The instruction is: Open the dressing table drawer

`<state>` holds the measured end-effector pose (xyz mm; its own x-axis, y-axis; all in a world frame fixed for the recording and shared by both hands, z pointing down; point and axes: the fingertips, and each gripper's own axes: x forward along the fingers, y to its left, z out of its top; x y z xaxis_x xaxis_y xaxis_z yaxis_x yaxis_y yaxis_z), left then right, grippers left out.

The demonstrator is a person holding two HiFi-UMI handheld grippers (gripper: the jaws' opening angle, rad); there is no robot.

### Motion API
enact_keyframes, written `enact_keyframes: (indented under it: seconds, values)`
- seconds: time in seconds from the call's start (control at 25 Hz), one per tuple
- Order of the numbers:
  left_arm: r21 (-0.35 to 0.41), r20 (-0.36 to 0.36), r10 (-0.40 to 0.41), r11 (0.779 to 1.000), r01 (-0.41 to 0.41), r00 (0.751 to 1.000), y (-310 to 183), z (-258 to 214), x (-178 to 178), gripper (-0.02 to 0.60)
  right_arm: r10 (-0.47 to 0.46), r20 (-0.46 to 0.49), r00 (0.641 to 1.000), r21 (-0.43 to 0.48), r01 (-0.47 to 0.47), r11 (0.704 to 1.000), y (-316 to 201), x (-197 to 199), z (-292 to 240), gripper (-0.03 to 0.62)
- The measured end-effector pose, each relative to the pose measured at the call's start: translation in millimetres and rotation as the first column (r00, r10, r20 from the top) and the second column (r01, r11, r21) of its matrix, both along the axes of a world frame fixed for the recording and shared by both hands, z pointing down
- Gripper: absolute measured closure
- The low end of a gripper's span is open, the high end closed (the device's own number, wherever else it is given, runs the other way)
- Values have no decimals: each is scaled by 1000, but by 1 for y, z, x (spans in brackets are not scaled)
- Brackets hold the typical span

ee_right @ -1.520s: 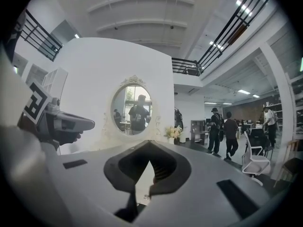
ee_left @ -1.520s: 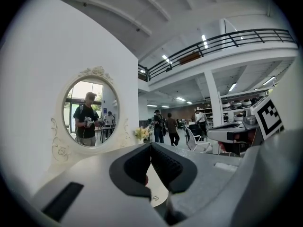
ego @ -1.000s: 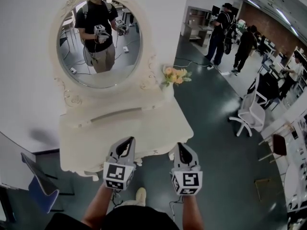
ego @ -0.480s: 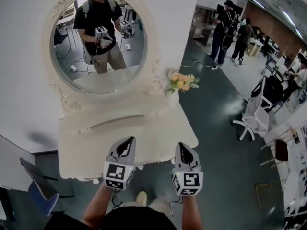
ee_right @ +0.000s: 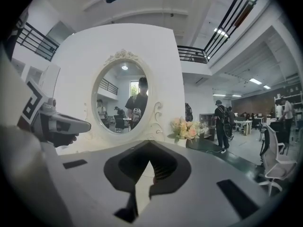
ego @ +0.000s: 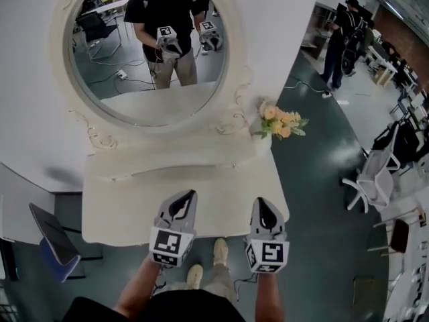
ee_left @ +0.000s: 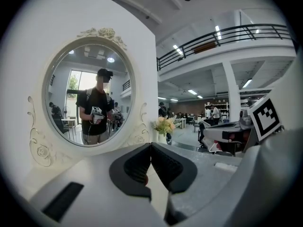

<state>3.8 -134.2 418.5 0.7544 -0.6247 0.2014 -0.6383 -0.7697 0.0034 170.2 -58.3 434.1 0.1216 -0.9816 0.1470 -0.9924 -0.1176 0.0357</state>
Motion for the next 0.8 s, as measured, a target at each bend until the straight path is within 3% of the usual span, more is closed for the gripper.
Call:
enact_keyframes:
  seconds: [0.44, 0.8]
  values:
    - [-90, 28, -97, 991, 99, 995, -55, 51, 29, 578, -93, 50, 994, -102, 98, 990, -77, 26, 67, 595]
    - [-165, 79, -131, 976, 142, 988, -86, 105, 41, 578, -127, 85, 988, -155, 139, 978, -122, 35, 126, 595]
